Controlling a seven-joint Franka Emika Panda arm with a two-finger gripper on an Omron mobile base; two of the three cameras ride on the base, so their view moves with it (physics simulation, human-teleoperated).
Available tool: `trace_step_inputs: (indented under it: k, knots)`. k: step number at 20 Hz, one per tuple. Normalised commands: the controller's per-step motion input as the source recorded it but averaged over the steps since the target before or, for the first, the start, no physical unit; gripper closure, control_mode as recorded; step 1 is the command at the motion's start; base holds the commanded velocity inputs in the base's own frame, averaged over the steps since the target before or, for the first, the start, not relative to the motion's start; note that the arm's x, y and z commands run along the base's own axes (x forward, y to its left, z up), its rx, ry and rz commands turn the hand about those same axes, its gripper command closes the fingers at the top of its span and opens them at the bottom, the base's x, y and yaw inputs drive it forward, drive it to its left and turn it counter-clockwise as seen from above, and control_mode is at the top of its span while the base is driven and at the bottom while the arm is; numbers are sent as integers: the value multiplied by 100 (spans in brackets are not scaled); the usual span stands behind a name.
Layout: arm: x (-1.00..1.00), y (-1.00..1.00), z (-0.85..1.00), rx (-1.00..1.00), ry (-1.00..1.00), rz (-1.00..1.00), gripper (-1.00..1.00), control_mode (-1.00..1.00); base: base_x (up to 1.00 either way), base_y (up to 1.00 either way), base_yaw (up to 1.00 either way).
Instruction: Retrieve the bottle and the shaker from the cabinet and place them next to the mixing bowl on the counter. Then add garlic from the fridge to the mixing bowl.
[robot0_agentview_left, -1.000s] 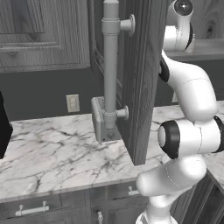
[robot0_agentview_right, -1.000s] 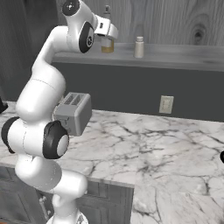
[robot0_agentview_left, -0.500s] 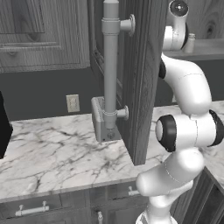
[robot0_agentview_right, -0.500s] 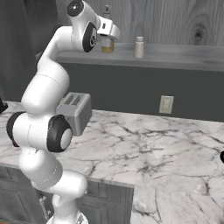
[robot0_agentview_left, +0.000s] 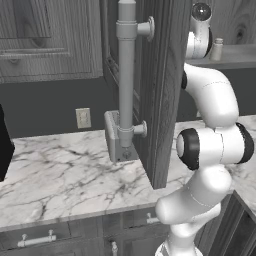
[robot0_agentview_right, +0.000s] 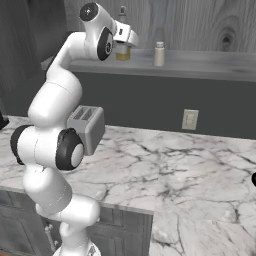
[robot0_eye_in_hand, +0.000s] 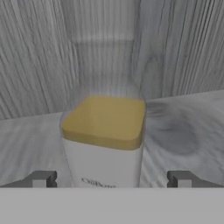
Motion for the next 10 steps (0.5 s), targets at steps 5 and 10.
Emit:
trace_step_inputs:
  k: [5,10]
  knots:
    - [7,0,-2,0,0,-3,-100,-100,0,0,0]
    - [10,0,-1,0,0,-4,-100,-100,0,0,0]
